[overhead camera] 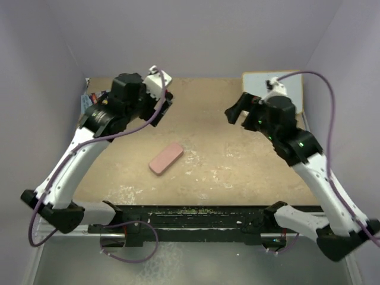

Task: Organize the sunglasses
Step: Reset both arms

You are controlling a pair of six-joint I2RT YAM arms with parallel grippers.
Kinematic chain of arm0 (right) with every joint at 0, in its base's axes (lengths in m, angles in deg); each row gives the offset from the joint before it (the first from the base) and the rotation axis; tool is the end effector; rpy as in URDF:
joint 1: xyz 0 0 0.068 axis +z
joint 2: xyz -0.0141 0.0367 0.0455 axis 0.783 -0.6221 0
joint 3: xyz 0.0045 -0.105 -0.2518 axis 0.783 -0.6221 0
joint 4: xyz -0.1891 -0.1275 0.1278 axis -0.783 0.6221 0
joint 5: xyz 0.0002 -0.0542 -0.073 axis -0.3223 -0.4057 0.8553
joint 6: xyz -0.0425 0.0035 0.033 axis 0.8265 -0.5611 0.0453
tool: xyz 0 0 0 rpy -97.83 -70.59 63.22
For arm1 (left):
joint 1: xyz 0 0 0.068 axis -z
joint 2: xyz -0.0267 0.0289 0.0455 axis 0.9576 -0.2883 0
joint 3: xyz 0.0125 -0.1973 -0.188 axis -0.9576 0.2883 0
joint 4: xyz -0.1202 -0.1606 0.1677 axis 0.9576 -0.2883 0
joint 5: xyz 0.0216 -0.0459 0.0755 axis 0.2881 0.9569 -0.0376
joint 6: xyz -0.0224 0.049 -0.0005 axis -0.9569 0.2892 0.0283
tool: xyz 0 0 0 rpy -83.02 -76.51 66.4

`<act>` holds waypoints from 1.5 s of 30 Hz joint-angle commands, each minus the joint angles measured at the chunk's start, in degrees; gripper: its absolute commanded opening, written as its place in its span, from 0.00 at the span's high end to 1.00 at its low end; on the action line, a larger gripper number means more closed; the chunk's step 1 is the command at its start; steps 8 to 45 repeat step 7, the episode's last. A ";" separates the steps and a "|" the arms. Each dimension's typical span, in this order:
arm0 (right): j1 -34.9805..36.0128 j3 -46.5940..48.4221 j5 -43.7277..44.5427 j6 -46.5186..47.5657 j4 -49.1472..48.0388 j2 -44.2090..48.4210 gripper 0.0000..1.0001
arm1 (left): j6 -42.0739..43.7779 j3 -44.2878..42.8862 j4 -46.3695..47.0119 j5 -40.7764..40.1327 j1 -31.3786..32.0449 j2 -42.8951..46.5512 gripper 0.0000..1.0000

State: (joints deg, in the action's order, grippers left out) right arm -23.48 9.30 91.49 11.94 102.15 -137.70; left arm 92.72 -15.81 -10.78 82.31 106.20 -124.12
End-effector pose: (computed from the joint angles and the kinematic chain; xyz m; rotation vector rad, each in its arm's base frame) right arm 0.2205 0.1128 0.4080 0.2560 1.9476 0.6690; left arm 0.2372 -0.1494 0.4419 0.7833 1.9635 -0.0860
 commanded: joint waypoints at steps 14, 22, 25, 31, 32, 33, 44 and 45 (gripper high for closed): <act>-0.10 3.71 15.00 6.30 20.19 14.48 0.00 | -0.61 13.83 -2.49 -18.90 -6.85 22.05 0.02; -0.10 3.71 15.00 6.30 20.19 14.48 0.00 | -0.61 13.83 -2.49 -18.90 -6.85 22.05 0.02; -0.10 3.71 15.00 6.30 20.19 14.48 0.00 | -0.61 13.83 -2.49 -18.90 -6.85 22.05 0.02; -0.10 3.71 15.00 6.30 20.19 14.48 0.00 | -0.61 13.83 -2.49 -18.90 -6.85 22.05 0.02; -0.10 3.71 15.00 6.30 20.19 14.48 0.00 | -0.61 13.83 -2.49 -18.90 -6.85 22.05 0.02; -0.10 3.71 15.00 6.30 20.19 14.48 0.00 | -0.61 13.83 -2.49 -18.90 -6.85 22.05 0.02; -0.10 3.71 15.00 6.30 20.19 14.48 0.00 | -0.61 13.83 -2.49 -18.90 -6.85 22.05 0.02; -0.10 3.71 15.00 6.30 20.19 14.48 0.00 | -0.61 13.83 -2.49 -18.90 -6.85 22.05 0.02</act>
